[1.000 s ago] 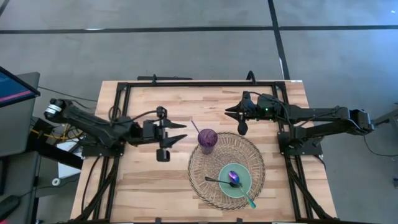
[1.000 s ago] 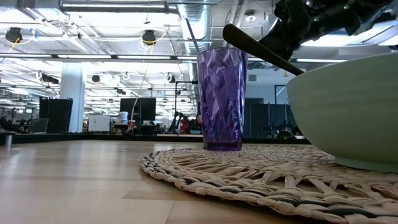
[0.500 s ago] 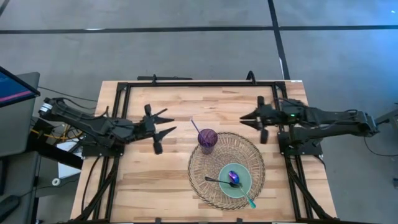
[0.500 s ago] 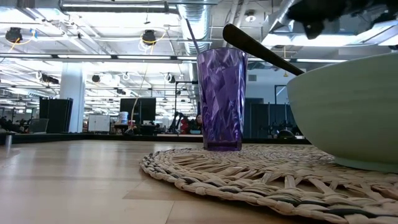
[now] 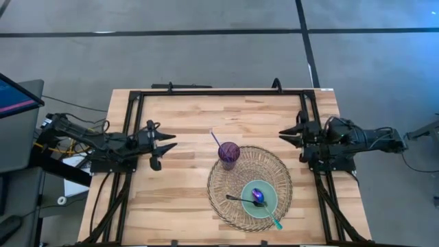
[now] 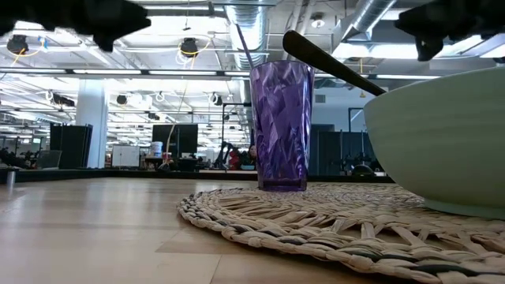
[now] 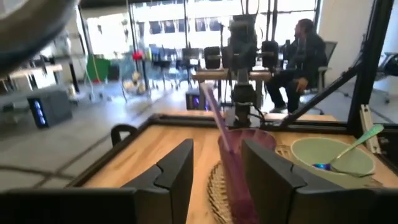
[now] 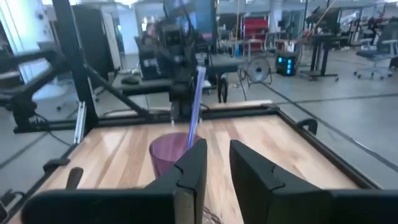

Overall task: Pick & Place Utensil
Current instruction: Return to Home Position

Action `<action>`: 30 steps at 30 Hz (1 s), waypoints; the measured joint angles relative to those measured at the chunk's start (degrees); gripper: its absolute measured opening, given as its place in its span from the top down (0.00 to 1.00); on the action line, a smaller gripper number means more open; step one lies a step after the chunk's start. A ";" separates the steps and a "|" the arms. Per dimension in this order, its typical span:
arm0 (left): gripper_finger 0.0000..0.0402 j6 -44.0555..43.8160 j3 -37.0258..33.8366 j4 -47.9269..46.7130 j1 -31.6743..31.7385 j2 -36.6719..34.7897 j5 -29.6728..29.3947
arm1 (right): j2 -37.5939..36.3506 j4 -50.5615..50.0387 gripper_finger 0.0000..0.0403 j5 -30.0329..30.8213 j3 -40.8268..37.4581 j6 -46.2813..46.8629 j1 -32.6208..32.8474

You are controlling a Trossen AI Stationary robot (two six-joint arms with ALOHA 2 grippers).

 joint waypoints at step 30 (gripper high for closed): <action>0.66 11.22 -16.20 8.75 0.04 -18.18 8.15 | -2.85 10.46 0.84 -0.72 -11.68 -5.63 -0.40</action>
